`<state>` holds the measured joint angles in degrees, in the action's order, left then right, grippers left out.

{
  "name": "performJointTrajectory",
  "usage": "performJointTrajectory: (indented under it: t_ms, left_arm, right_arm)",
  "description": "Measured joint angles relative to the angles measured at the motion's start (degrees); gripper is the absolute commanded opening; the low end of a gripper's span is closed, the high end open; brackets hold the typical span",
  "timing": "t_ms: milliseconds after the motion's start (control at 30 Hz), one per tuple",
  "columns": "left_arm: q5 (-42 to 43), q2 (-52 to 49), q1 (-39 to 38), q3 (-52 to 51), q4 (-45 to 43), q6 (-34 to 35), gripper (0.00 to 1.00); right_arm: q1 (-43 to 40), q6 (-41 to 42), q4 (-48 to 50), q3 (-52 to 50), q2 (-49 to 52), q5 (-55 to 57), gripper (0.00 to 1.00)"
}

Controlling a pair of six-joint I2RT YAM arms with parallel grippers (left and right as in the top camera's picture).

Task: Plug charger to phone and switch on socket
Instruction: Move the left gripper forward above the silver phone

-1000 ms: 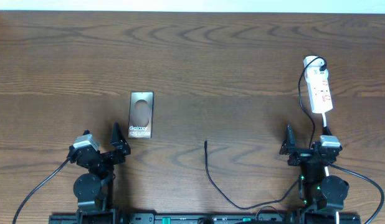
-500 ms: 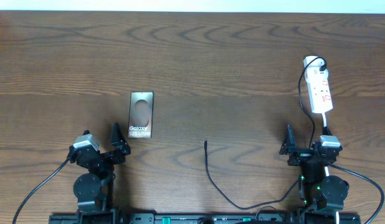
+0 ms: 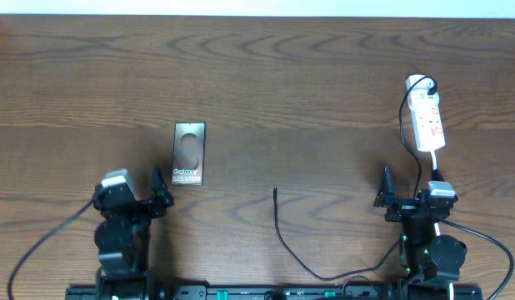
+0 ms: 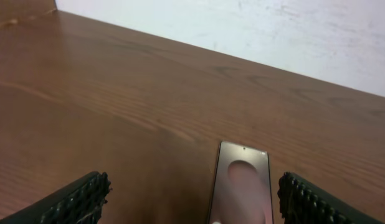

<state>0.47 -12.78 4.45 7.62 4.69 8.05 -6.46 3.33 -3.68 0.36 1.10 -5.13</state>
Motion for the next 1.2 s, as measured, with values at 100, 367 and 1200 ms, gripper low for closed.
performJointTrajectory:
  t_ms: [100, 367, 1200]
  left_arm:
    - [0.26, -6.62, 0.0, 5.38, -0.15, -1.9, 0.89]
    - [0.5, -26.95, 0.0, 22.25, 4.79, -5.05, 0.89]
    - [0.68, -72.85, 0.0, 62.86, 47.67, -9.51, 0.08]
  right_arm:
    - [0.0, 0.0, 0.02, 0.0, 0.02, 0.0, 0.99]
    - [0.0, -0.02, -0.02, 0.0, 0.02, 0.02, 0.99]
    - [0.0, -0.15, 0.0, 0.0, 0.02, 0.02, 0.99]
